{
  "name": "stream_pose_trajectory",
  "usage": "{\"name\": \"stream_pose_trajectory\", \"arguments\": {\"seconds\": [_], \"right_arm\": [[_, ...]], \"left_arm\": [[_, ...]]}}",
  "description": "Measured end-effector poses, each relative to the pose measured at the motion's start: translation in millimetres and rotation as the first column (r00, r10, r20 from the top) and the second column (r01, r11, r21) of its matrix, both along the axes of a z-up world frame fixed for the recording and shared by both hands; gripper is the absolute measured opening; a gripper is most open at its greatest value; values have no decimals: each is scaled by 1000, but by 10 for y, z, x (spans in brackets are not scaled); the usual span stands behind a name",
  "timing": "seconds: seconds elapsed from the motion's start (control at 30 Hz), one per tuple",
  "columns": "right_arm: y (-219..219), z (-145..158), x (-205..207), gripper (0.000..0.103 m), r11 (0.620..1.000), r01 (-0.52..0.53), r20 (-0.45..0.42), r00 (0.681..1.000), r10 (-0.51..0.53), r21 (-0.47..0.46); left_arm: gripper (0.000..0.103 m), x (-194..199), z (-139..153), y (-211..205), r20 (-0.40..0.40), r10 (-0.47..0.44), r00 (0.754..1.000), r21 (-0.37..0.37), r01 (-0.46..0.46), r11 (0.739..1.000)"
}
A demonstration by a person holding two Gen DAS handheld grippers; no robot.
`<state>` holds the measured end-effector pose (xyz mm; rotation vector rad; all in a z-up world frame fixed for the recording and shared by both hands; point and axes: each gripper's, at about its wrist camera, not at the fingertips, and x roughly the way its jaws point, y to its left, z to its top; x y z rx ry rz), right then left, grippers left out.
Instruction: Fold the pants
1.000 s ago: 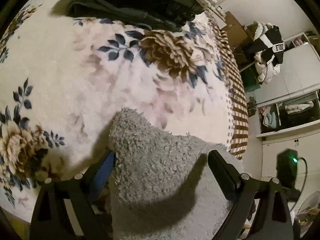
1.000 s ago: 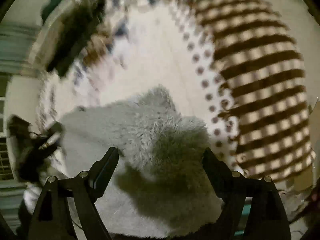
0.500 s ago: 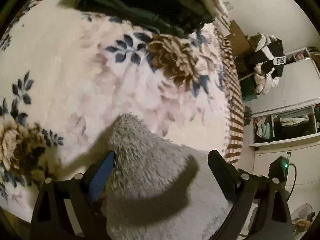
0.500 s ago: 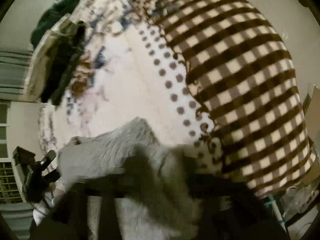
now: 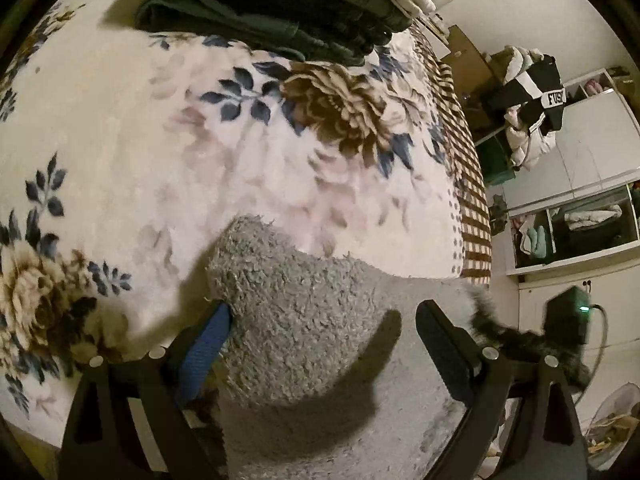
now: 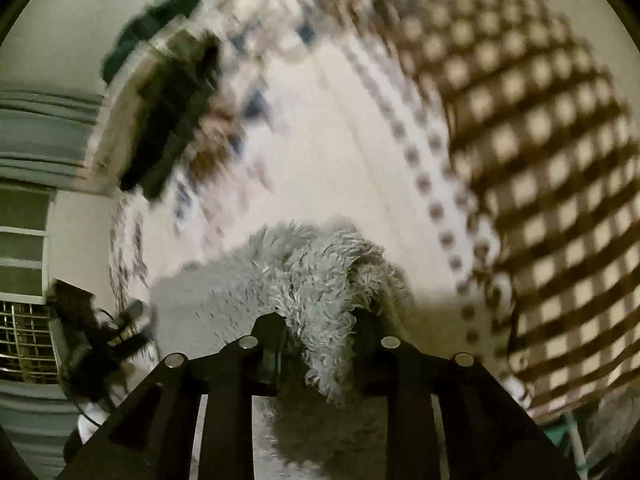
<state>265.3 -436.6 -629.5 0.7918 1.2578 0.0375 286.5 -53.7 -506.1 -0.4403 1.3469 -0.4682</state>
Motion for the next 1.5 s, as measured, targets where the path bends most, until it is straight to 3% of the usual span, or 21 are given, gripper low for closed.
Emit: {"name": "stream_pose_trajectory", "arguments": {"seconds": [0.07, 0.13, 0.2, 0.23, 0.27, 0.33, 0.4, 0.5, 0.6, 0.67, 0.7, 0.73, 0.77, 0.8, 0.97, 1.1, 1.2, 1.23, 1.27, 1.33, 1.5], "right_arm": [[-70, 76, 1, 25, 994, 48, 27, 999, -45, -98], [-141, -86, -6, 25, 986, 61, -40, 997, -68, -153], [-153, -309, 2, 31, 993, 37, -116, 992, -51, -115], [-157, -392, -9, 44, 998, 29, -147, 988, -37, -53], [-164, -414, -43, 69, 1000, 27, -163, 986, -26, 4], [-197, -312, -174, 102, 999, 19, -118, 993, -15, 38], [-232, -221, -352, 103, 999, 15, -88, 996, -12, 35], [-279, -380, -662, 103, 992, 49, -141, 990, -32, 114], [-210, -661, -945, 103, 976, 83, -173, 984, -48, 201], [-175, -846, -1109, 103, 944, 161, -189, 976, -109, 288], [-165, -897, -1170, 101, 915, 208, -186, 971, -151, 345], [-164, -912, -1253, 78, 875, 268, -152, 963, -224, 403], [-154, -880, -1305, 32, 865, 292, -120, 956, -266, 408], [-117, -850, -1324, 18, 871, 296, -115, 955, -273, 391], [-28, -528, -1534, 13, 877, 328, -56, 942, -330, 350], [-69, -687, -1626, 14, 936, 300, -197, 944, -263, 185], [-24, -824, -1522, 47, 926, 266, -219, 953, -210, 268], [-14, -792, -1465, 82, 925, 247, -177, 963, -201, 290], [-14, -745, -1501, 103, 927, 220, -131, 973, -188, 305], [60, -772, -1364, 103, 931, 156, -70, 988, -141, 330], [257, -1155, -949, 103, 951, 47, -113, 993, -13, 304]], "left_arm": [[94, -4, -20, 7, -2, 4, 1000, -3, -4, 1000], [94, -13, -69, 4, -13, 10, 1000, 5, -10, 1000], [94, -39, -102, 2, -31, 14, 999, -5, -14, 1000], [94, -70, -85, 6, -36, 14, 999, -16, -15, 1000], [94, -99, -55, 11, -32, 13, 999, -27, -14, 1000], [94, -187, 34, 38, -24, 17, 1000, -46, -18, 999], [94, -294, 120, 75, -21, 39, 999, -81, -41, 996], [94, -519, 126, 50, -45, 68, 997, -123, -73, 990], [94, -666, -36, -91, -56, 40, 998, -43, -42, 998], [94, -698, -148, -115, -71, 30, 997, -13, -31, 999], [94, -698, -187, -99, -76, 33, 997, -6, -33, 999], [94, -691, -208, -81, -79, 34, 996, -3, -35, 999], [94, -685, -226, -70, -81, 34, 996, -6, -35, 999], [94, -674, -246, -56, -85, 34, 996, -3, -34, 999], [94, -666, -288, -42, -92, 25, 995, -2, -25, 1000], [94, -676, -307, -61, -94, 11, 996, -12, -12, 1000], [94, -689, -281, -61, -91, 7, 996, -15, -9, 1000], [94, -692, -268, -47, -89, 4, 996, -26, -6, 1000], [94, -691, -268, -36, -86, 2, 996, -33, -5, 999], [94, -694, -297, -15, -85, -5, 996, -49, 1, 999], [100, -664, -522, 45, -129, -17, 992, -106, 3, 994]]}}
